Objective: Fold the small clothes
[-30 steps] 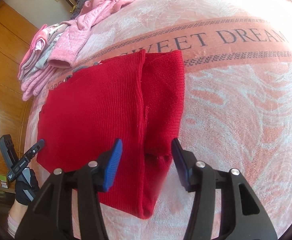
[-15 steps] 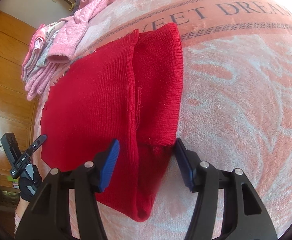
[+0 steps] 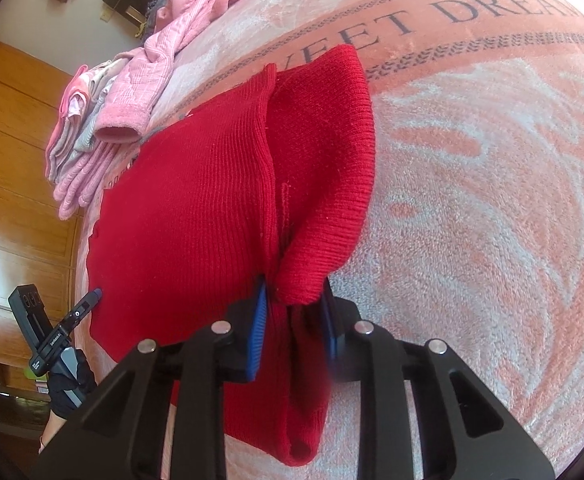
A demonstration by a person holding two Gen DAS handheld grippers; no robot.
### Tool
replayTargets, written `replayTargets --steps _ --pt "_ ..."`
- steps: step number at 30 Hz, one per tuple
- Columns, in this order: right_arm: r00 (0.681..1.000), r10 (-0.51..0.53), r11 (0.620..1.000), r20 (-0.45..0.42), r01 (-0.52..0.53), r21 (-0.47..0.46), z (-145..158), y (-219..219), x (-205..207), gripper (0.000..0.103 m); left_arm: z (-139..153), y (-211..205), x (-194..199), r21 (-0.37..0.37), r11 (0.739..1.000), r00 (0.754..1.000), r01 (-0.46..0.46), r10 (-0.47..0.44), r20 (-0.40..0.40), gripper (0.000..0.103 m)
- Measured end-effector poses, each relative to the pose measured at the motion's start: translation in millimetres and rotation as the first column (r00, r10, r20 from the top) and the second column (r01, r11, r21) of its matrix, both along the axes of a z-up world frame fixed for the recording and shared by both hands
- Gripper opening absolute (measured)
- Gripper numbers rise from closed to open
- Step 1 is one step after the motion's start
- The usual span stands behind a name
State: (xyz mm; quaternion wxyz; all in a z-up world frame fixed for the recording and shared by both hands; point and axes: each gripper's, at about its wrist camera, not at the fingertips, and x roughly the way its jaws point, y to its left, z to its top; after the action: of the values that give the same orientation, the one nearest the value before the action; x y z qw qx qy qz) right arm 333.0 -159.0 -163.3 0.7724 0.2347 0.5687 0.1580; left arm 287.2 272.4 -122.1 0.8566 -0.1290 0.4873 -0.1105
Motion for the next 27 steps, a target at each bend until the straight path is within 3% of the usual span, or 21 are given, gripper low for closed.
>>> replayTargets --steps 9,17,22,27 --pt "0.999 -0.05 0.999 -0.019 0.049 -0.009 5 1 -2 0.021 1 0 3 -0.016 1.0 1.0 0.009 -0.009 -0.009 0.081" --pt "0.997 -0.05 0.987 -0.051 0.042 -0.158 38 28 7 0.017 4 11 7 -0.085 0.996 0.999 0.014 -0.017 -0.034 0.081" --pt "1.0 0.001 0.98 -0.015 -0.004 -0.201 77 65 15 0.016 9 20 7 -0.101 0.995 1.0 0.008 -0.011 -0.027 0.081" --pt "0.995 0.093 0.97 0.024 -0.086 -0.226 106 129 21 0.015 11 34 5 -0.129 0.992 1.0 -0.012 0.009 -0.027 0.081"
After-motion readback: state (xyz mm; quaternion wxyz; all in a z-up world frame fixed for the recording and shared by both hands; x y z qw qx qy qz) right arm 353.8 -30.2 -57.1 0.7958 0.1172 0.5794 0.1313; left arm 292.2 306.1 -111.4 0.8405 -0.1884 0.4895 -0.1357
